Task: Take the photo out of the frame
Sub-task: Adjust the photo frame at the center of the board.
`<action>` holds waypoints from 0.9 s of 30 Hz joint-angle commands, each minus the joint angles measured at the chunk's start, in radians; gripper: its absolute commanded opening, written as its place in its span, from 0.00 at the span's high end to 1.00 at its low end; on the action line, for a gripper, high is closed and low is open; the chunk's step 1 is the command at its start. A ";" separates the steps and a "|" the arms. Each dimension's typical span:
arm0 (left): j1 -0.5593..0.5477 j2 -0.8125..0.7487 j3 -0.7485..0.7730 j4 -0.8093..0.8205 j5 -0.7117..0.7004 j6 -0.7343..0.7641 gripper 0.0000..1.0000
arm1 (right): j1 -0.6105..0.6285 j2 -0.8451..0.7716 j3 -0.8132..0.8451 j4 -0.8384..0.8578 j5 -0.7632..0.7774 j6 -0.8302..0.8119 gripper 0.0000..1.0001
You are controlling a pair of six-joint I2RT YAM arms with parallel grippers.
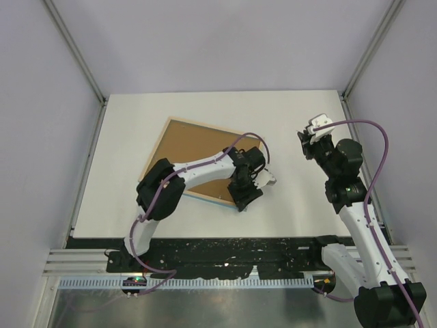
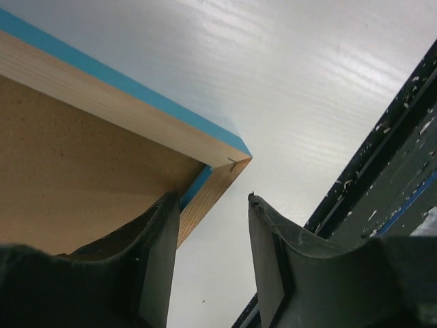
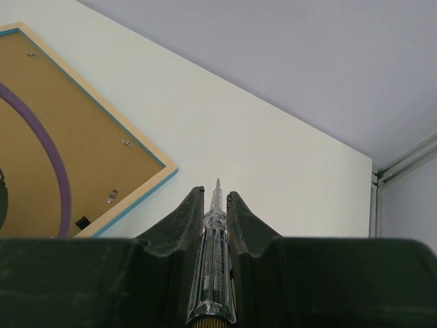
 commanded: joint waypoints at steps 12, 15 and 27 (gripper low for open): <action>0.309 -0.325 0.061 -0.070 -0.134 0.057 0.36 | 0.081 0.272 0.306 -0.295 -0.400 -0.132 0.92; 0.444 -0.310 0.092 -0.096 -0.200 0.001 0.36 | 0.087 0.354 0.445 -0.384 -0.424 -0.162 0.92; 0.832 -0.098 0.192 -0.164 -0.344 -0.180 0.37 | 0.085 0.554 0.605 -0.528 -0.437 -0.268 0.92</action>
